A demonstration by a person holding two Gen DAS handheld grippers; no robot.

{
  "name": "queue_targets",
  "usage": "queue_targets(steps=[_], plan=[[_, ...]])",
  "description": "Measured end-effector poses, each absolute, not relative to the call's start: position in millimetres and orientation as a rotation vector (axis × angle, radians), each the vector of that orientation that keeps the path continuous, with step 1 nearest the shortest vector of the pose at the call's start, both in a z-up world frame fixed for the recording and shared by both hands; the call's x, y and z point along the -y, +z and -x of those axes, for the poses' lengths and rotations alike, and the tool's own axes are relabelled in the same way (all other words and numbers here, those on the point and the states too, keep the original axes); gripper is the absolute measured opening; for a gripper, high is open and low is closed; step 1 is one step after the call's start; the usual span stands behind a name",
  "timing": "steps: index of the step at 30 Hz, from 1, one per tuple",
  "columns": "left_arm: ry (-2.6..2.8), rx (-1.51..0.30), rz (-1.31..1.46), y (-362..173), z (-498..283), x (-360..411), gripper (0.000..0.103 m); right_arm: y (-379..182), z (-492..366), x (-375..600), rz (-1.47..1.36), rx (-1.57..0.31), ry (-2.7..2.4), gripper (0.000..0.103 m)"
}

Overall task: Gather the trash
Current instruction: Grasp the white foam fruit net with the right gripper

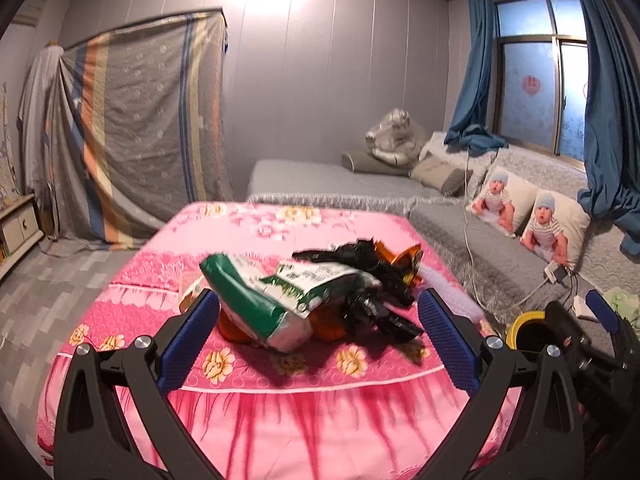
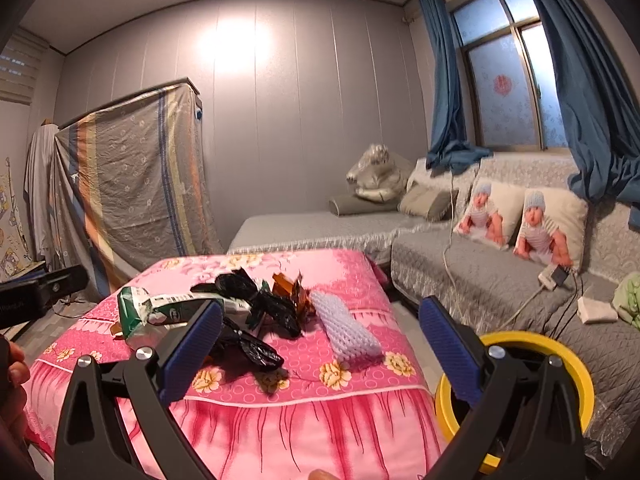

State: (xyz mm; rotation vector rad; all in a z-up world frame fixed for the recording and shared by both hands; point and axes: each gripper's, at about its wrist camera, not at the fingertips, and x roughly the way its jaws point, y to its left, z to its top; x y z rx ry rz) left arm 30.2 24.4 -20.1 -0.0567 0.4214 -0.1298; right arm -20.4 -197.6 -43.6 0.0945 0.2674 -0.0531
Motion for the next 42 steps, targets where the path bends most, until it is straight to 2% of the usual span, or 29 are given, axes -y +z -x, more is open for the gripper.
queue_targets(steps=[10, 14, 17, 21, 31, 33, 40, 42], plan=[[-0.277, -0.567, 0.048, -62, -55, -83, 0.095, -65, -43, 235, -0.187, -0.496, 0.049, 0.095], [-0.279, -0.594, 0.062, -92, -56, -107, 0.095, -81, -85, 247, -0.187, -0.657, 0.127, 0.095], [-0.225, -0.579, 0.045, -106, -51, -115, 0.095, -102, -120, 265, -0.292, -0.814, 0.209, 0.095], [-0.208, -0.588, -0.001, -116, -49, -121, 0.095, -105, -138, 266, -0.232, -0.824, 0.226, 0.095], [-0.262, -0.686, 0.148, -115, -102, -128, 0.095, -115, -205, 261, -0.076, -0.868, 0.191, 0.094], [-0.268, -0.703, 0.122, -113, -108, -117, 0.095, -118, -216, 252, -0.002, -0.886, 0.18, 0.087], [-0.394, -0.625, 0.078, -90, -104, -83, 0.095, -131, -239, 240, 0.093, -0.933, 0.179, 0.074], [-0.374, -0.58, 0.019, -78, -105, -73, 0.095, -139, -247, 238, 0.112, -0.958, 0.179, 0.065]])
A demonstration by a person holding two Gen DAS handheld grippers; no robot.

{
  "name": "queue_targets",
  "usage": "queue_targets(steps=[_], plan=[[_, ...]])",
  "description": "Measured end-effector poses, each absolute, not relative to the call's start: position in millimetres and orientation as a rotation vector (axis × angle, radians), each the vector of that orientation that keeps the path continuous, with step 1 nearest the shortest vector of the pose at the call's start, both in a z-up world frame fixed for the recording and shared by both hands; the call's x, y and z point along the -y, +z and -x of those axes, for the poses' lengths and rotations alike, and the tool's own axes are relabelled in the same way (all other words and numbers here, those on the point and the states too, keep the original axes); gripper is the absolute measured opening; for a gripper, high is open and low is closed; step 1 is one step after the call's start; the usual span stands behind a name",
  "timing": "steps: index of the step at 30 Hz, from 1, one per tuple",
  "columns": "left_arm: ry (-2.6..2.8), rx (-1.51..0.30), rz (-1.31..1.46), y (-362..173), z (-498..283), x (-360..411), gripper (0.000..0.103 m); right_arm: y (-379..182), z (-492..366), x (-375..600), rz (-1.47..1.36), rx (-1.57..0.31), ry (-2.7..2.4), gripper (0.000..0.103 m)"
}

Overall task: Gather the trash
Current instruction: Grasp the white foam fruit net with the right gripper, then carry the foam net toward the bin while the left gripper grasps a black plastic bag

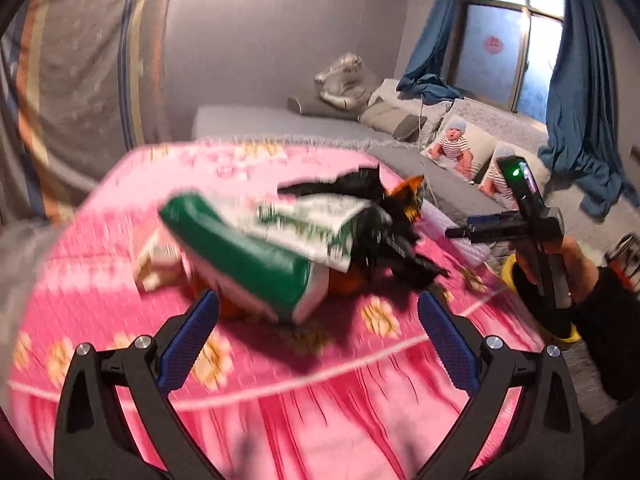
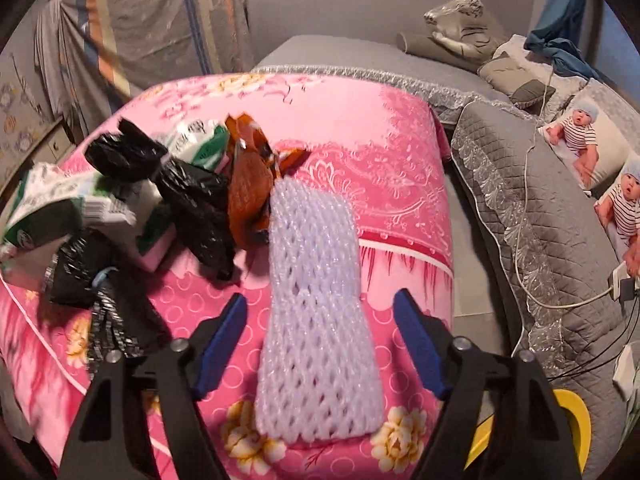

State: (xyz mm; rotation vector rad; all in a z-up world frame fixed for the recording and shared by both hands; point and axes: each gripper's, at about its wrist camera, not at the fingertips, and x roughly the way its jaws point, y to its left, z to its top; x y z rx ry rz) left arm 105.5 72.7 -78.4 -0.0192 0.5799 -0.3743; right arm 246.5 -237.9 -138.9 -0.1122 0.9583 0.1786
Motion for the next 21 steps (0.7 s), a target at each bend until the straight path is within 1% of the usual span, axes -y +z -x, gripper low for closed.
queue_targets(steps=[1, 3, 4, 6, 7, 8, 12, 16, 21], plan=[[-0.373, -0.562, -0.003, -73, -106, -68, 0.095, -143, -249, 237, 0.119, -0.969, 0.179, 0.063], [-0.397, -0.541, -0.053, -63, -110, -58, 0.095, -150, -255, 238, 0.109, -0.989, 0.187, 0.05], [-0.409, -0.536, -0.079, -60, -112, -52, 0.095, -151, -254, 238, 0.101, -0.992, 0.19, 0.045], [-0.426, -0.525, -0.131, -55, -117, -41, 0.095, -152, -255, 241, 0.078, -0.996, 0.196, 0.032], [-0.439, -0.53, -0.138, -54, -120, -38, 0.095, -151, -254, 241, 0.07, -0.996, 0.201, 0.03], [-0.459, -0.54, -0.139, -54, -123, -36, 0.095, -151, -253, 244, 0.051, -1.002, 0.22, 0.026], [-0.558, -0.554, -0.189, -55, -126, -11, 0.094, -141, -238, 255, -0.016, -0.998, 0.267, 0.023], [-0.668, -0.522, -0.318, -55, -122, 28, 0.095, -124, -208, 265, -0.089, -0.948, 0.313, 0.023], [-0.802, -0.538, -0.473, -69, -133, 77, 0.094, -111, -168, 284, -0.208, -0.903, 0.373, 0.023]])
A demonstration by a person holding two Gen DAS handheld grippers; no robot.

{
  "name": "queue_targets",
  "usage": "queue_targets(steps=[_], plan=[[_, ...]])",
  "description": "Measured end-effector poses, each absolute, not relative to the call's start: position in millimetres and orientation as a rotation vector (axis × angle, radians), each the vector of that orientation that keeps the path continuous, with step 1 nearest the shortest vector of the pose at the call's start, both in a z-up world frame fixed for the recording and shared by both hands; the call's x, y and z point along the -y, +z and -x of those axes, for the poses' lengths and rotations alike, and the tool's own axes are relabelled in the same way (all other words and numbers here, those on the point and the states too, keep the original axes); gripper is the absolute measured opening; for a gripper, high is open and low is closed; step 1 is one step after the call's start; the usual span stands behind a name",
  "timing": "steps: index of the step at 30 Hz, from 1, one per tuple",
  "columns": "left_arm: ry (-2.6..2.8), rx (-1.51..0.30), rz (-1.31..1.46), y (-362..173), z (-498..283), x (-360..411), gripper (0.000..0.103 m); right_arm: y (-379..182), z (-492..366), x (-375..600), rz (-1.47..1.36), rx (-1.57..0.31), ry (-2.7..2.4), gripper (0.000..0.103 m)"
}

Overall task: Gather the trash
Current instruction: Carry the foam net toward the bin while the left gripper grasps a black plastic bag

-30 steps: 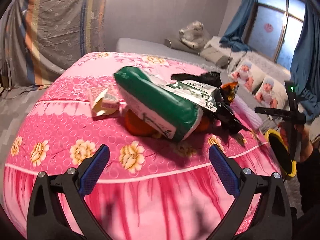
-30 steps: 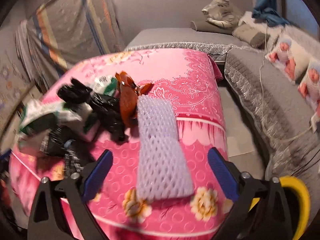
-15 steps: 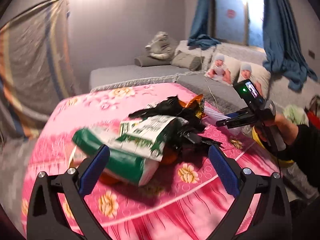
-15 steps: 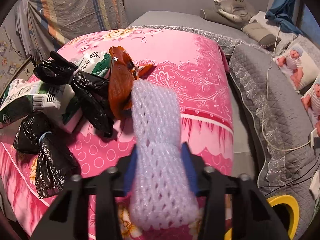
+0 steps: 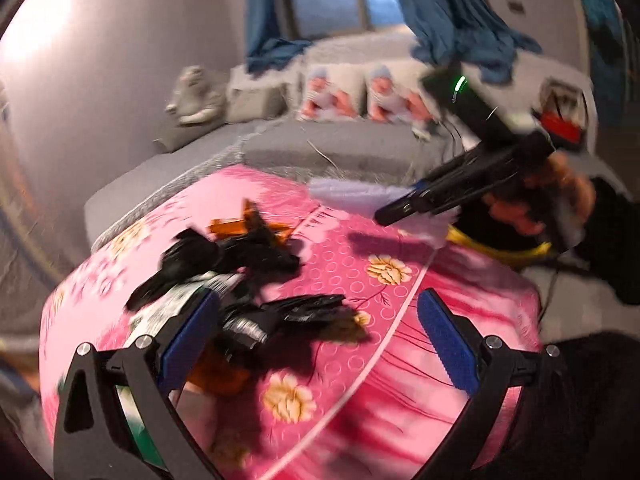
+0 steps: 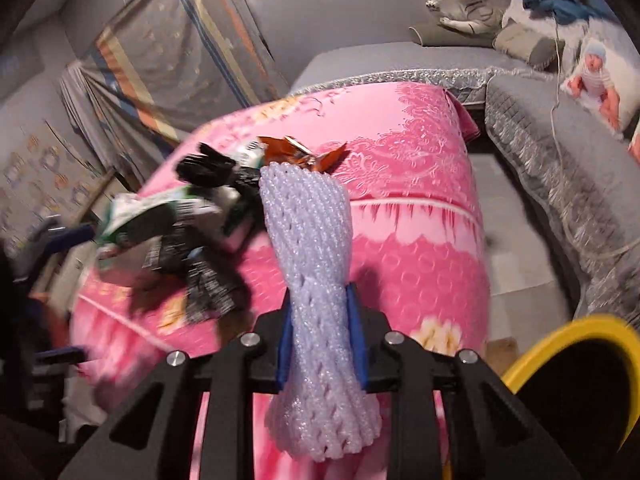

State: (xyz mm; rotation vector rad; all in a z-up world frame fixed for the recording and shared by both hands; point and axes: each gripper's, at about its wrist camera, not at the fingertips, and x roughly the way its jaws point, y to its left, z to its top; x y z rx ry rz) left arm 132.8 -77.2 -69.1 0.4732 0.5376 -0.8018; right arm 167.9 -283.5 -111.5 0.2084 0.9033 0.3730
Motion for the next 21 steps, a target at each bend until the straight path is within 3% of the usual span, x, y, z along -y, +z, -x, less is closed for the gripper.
queue_targets(steps=[2, 5, 16, 19, 21], plan=[[-0.83, -0.564, -0.524, -78, -143, 92, 0.093, -106, -149, 289, -0.224, -0.879, 0.377, 0.023], [-0.855, -0.621, -0.585, -91, -160, 106, 0.081, -99, -126, 299, -0.256, -0.845, 0.389, 0.023], [-0.796, -0.731, -0.73, -131, -194, 119, 0.08, -94, -86, 328, -0.317, -0.8, 0.355, 0.023], [-0.744, -0.753, -0.761, -141, -205, 122, 0.057, -94, -83, 332, -0.336, -0.787, 0.349, 0.023], [-0.724, -0.779, -0.746, -143, -212, 121, 0.032, -92, -81, 333, -0.35, -0.779, 0.35, 0.023]])
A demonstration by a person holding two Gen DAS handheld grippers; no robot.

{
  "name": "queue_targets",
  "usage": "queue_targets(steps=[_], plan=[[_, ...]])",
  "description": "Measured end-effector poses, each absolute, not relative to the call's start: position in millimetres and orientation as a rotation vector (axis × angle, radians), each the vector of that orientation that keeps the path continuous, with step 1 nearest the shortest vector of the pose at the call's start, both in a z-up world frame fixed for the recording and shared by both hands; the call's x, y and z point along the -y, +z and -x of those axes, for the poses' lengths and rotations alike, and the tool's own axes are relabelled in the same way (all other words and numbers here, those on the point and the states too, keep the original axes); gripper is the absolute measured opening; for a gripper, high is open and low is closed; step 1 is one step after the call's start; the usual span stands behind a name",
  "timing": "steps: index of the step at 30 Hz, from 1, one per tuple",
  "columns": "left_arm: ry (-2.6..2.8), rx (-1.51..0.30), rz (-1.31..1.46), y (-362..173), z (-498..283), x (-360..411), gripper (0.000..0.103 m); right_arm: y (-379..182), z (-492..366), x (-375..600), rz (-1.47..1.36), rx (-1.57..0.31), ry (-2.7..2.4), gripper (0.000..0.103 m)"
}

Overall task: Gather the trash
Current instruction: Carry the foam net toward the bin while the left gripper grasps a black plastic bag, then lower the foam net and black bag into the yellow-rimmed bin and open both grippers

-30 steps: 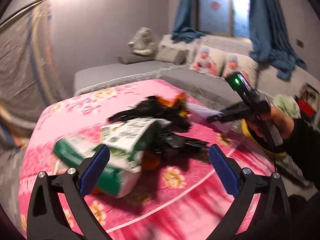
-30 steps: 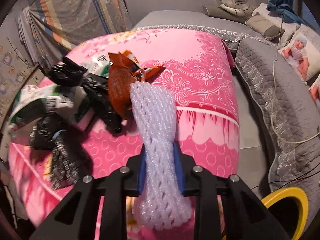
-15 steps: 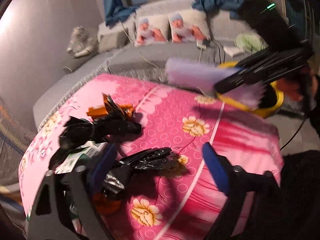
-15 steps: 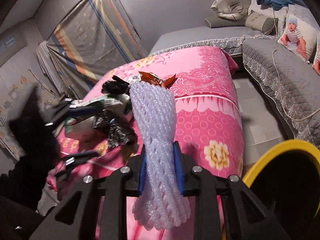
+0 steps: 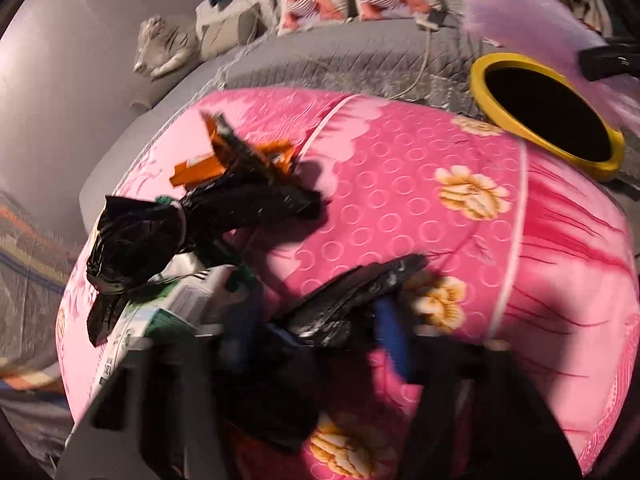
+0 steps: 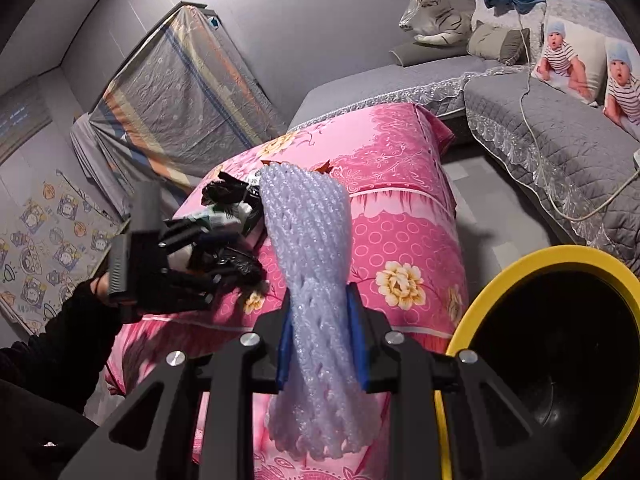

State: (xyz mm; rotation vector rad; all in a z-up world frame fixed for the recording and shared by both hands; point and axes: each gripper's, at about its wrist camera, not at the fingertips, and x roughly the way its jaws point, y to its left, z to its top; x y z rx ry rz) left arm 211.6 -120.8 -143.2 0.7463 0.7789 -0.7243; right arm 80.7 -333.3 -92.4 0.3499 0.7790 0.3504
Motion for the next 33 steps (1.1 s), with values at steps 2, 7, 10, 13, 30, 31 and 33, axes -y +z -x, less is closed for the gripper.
queue_targets(steps=[2, 7, 10, 13, 30, 31, 33], plan=[[-0.724, -0.786, -0.712, -140, -214, 117, 0.025, -91, -79, 336, -0.362, -0.772, 0.346, 0.023], [-0.692, -0.722, -0.68, -129, -206, 106, 0.016, -88, -76, 337, -0.38, -0.765, 0.342, 0.023], [-0.717, -0.664, -0.572, -103, -195, 91, 0.016, -82, -73, 336, -0.383, -0.748, 0.35, 0.023], [-0.769, -0.61, -0.449, -72, -181, 75, 0.016, -76, -69, 335, -0.406, -0.738, 0.382, 0.023], [-1.024, -0.504, -0.041, 15, -131, 101, 0.016, -46, -8, 403, -0.591, -0.54, 0.225, 0.023], [-1.03, -0.502, -0.045, 15, -130, 111, 0.016, -47, -3, 410, -0.593, -0.531, 0.199, 0.023], [-1.046, -0.502, -0.057, 15, -128, 135, 0.016, -48, 8, 420, -0.589, -0.513, 0.137, 0.023]])
